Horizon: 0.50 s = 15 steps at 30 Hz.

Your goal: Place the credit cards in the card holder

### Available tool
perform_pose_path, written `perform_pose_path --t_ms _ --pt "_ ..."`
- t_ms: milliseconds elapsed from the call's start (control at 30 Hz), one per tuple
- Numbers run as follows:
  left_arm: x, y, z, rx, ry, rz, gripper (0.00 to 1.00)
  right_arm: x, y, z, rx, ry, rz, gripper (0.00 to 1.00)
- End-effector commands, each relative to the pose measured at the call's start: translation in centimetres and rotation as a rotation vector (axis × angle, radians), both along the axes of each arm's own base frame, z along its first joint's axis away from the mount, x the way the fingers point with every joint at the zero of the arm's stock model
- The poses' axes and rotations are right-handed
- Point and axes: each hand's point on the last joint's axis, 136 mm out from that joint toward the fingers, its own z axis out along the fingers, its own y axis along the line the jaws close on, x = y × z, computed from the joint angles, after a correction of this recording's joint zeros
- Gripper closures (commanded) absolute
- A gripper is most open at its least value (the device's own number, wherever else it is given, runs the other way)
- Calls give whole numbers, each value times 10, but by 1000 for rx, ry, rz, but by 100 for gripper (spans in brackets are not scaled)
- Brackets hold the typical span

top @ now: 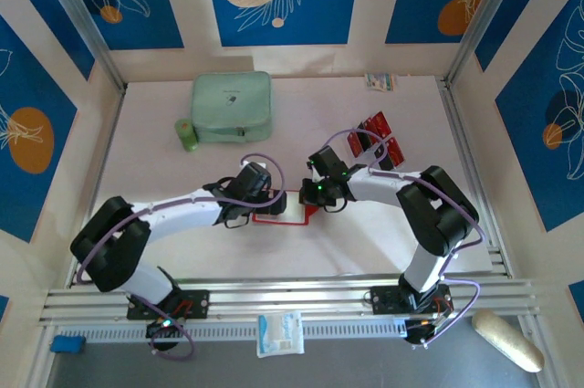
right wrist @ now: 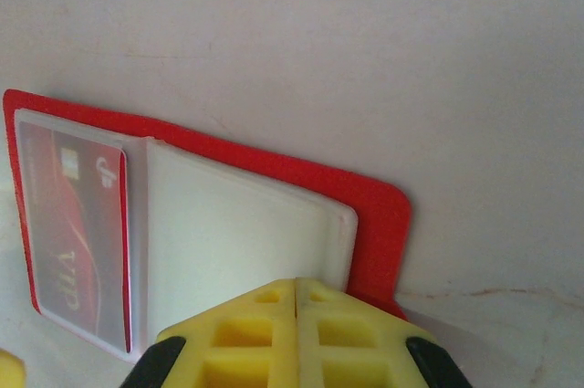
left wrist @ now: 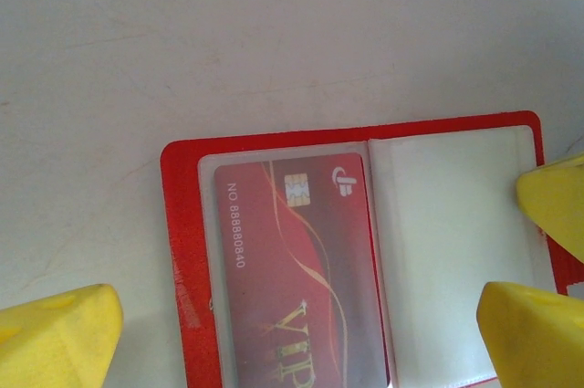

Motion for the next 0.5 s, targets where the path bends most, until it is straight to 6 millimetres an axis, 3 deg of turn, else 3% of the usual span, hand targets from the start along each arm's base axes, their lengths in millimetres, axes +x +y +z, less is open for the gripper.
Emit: perform_pose_path --t_ms 0,467 --pt "-1 -10 -2 -12 13 -20 1 -4 -2 -8 1 17 22 96" --pt "-4 -12 -8 10 21 -41 1 -7 16 -5 60 38 71 99"
